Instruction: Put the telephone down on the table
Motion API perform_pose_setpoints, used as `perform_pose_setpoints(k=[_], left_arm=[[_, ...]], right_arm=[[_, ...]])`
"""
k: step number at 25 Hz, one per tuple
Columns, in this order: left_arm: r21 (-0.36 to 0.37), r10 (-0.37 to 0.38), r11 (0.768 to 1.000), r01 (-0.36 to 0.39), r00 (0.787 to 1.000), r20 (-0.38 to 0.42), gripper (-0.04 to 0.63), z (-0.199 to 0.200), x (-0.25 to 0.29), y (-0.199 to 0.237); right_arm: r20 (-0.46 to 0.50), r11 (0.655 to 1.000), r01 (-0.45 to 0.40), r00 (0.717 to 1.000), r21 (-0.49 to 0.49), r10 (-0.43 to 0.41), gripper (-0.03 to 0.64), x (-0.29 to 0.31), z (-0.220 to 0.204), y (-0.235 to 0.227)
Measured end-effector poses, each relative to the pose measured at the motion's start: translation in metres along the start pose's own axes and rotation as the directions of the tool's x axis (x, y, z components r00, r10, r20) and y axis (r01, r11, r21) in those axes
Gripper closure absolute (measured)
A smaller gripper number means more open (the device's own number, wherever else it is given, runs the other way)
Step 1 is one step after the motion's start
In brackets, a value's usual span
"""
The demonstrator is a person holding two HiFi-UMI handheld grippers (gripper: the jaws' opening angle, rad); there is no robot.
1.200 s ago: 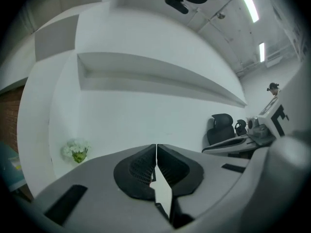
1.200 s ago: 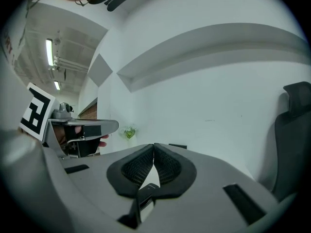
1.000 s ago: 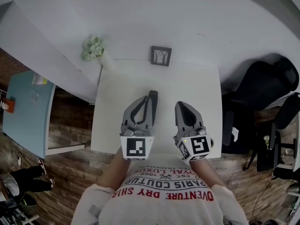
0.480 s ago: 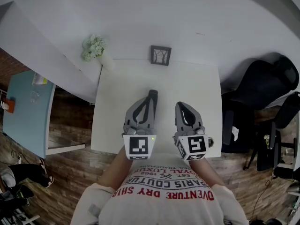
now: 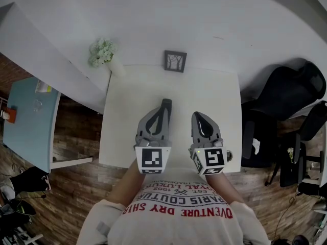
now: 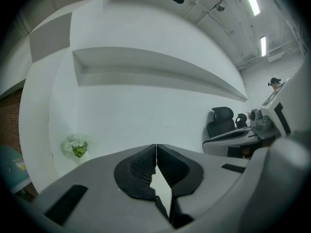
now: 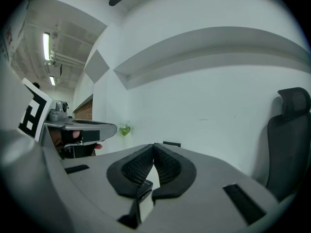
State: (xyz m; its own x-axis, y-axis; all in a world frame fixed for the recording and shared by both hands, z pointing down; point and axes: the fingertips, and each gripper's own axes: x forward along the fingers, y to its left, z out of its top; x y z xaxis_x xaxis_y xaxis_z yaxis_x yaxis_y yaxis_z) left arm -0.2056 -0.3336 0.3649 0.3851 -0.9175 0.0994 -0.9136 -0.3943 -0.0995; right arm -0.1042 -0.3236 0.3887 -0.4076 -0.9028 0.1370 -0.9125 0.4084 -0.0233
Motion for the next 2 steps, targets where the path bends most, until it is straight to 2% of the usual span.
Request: perform_pose_setpoints(k=[2], left_arm=[[-0.004, 0.015, 1.0, -0.015, 1.0, -0.004, 0.569, -0.0009, 0.0006, 0.0036]], right_arm=[[-0.002, 1.0, -0.001, 1.0, 0.002, 0.001, 0.592, 0.0009, -0.0001, 0.0]])
